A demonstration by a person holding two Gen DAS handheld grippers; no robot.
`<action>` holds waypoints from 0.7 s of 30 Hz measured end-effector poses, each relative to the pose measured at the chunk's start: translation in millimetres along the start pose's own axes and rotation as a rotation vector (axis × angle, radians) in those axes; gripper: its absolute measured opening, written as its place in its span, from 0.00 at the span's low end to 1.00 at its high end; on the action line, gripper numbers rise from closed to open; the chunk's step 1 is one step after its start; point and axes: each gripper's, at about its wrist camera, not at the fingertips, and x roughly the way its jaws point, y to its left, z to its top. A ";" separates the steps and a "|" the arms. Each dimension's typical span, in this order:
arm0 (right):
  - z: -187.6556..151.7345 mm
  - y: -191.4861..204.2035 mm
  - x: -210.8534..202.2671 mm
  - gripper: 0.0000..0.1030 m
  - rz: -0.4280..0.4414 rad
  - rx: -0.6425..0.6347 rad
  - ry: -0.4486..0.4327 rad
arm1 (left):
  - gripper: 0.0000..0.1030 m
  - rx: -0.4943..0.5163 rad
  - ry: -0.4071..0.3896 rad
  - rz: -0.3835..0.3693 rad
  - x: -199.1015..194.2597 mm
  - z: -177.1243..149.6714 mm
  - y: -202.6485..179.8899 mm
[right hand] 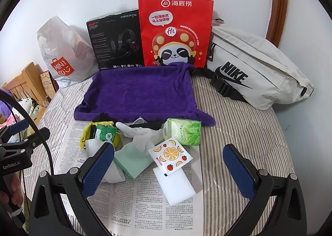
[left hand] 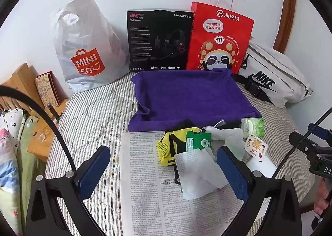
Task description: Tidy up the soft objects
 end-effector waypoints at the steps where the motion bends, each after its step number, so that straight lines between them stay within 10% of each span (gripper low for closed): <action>1: 0.2 -0.2 0.0 1.00 0.000 0.000 0.000 | 1.00 0.000 0.000 0.001 0.2 0.0 0.2; 21: 0.7 -0.4 -1.6 1.00 0.001 -0.002 -0.002 | 1.00 0.000 0.003 -0.011 -2.4 -0.9 -1.6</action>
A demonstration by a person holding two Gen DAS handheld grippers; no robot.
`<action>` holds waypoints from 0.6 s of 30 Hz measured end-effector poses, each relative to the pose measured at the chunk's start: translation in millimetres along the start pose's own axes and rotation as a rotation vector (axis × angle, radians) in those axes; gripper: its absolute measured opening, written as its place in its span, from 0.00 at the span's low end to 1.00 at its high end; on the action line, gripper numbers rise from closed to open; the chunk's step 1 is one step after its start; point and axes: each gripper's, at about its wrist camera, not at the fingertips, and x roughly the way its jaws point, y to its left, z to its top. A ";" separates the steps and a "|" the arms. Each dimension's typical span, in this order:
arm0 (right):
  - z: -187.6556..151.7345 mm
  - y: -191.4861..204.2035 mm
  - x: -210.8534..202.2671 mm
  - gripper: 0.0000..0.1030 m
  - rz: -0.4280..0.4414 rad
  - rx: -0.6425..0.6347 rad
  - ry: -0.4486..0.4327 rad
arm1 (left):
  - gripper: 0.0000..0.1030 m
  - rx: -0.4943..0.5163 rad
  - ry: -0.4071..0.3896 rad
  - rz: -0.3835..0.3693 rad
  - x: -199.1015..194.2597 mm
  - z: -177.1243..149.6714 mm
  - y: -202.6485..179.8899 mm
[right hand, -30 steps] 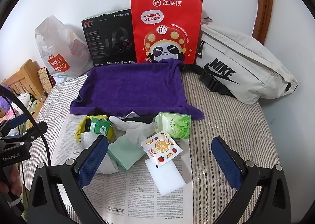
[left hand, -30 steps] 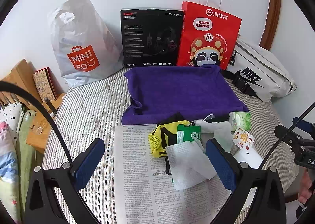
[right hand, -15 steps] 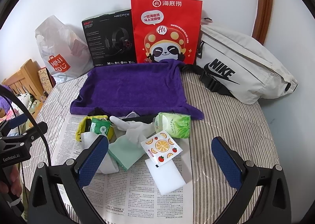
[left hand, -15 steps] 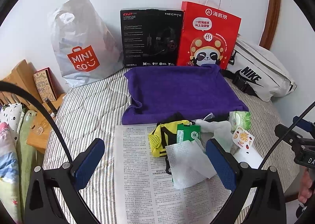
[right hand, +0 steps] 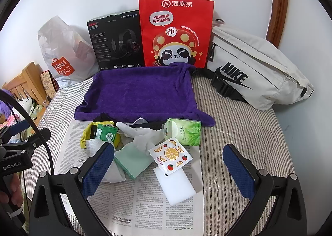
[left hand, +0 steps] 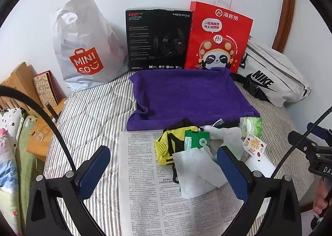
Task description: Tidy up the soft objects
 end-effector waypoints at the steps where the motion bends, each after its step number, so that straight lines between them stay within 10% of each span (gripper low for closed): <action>1: -0.2 -0.4 -0.1 1.00 0.001 0.001 0.000 | 1.00 0.002 0.000 -0.002 0.1 0.4 -0.2; 18: -1.0 -5.7 7.8 1.00 0.012 0.009 -0.002 | 1.00 -0.016 0.041 -0.028 21.3 -2.2 7.7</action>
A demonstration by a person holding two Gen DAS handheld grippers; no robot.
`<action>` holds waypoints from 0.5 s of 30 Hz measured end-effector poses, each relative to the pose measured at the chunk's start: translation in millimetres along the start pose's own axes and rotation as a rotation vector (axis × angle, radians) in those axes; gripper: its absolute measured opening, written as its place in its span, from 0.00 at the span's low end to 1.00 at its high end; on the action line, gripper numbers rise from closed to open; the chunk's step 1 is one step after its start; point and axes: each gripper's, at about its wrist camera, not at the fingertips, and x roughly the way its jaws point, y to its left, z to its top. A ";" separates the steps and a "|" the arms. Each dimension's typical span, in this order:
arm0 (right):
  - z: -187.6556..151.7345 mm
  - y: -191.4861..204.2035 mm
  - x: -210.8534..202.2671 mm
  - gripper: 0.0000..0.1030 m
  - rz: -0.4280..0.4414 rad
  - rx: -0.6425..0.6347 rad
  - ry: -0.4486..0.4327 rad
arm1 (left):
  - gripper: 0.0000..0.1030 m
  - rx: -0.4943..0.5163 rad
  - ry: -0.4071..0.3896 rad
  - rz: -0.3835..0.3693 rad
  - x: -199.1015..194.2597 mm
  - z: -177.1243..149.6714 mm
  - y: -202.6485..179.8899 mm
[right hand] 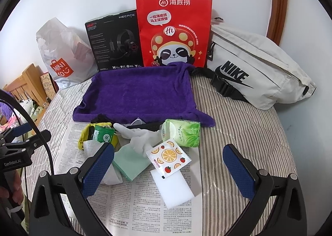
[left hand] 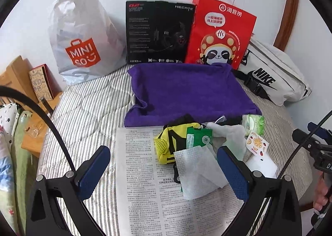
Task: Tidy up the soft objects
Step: 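Grasp the white wet wipe with the left gripper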
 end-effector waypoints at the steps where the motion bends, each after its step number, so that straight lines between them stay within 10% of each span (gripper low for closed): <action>1: -0.1 -0.6 1.4 1.00 0.000 0.000 0.001 | 1.00 0.003 0.004 0.003 4.2 -1.0 0.2; 15: -12.5 -9.7 33.6 1.00 -0.004 -0.009 0.055 | 1.00 0.041 0.092 -0.050 63.9 -24.5 -16.1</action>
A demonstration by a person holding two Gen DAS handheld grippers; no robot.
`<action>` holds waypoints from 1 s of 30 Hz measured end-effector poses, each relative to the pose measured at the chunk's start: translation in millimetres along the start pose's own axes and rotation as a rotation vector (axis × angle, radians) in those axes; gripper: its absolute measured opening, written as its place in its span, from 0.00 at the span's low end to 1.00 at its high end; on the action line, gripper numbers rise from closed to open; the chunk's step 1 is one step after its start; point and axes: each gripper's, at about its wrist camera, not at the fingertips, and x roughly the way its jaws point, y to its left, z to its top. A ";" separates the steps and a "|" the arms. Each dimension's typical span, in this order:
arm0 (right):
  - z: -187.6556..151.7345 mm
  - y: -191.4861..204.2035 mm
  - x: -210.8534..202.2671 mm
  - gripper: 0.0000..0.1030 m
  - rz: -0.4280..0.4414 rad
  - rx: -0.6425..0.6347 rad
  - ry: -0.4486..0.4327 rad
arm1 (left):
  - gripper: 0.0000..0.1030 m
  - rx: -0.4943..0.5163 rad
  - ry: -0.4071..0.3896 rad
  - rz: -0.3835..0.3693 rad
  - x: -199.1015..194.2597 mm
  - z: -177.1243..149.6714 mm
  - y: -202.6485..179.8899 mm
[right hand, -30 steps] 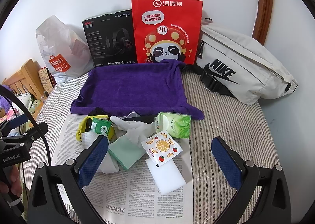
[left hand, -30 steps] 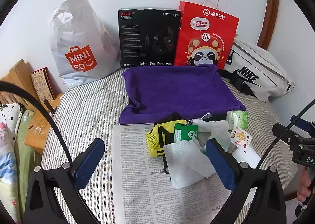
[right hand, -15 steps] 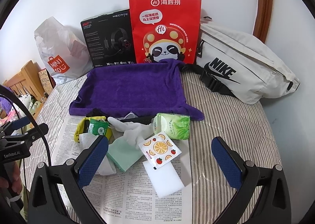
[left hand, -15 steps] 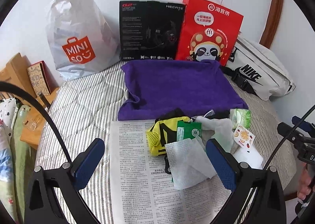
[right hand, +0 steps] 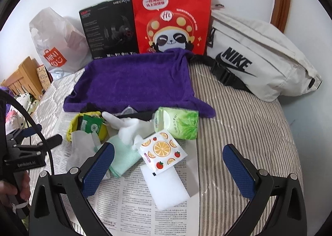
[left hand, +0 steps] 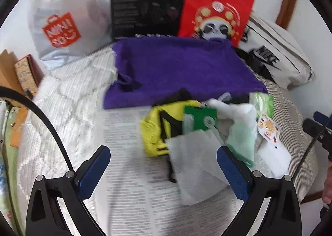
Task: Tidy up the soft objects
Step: 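Grasp the white wet wipe with the left gripper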
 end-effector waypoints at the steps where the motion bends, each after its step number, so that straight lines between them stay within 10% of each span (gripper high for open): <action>1: -1.5 -1.4 2.5 1.00 -0.001 0.001 0.006 | 1.00 0.009 0.009 -0.014 5.3 -2.3 -5.9; 10: -17.5 -23.4 22.8 1.00 -0.024 0.031 0.065 | 1.00 0.077 0.092 -0.013 42.0 -22.8 -42.8; 18: -27.2 -34.4 28.7 1.00 -0.033 0.050 0.090 | 0.44 0.053 0.057 -0.020 42.6 -30.3 -39.4; 30: -41.1 -36.4 35.2 1.00 -0.029 0.047 0.104 | 0.46 0.041 0.034 -0.032 19.3 -36.0 5.3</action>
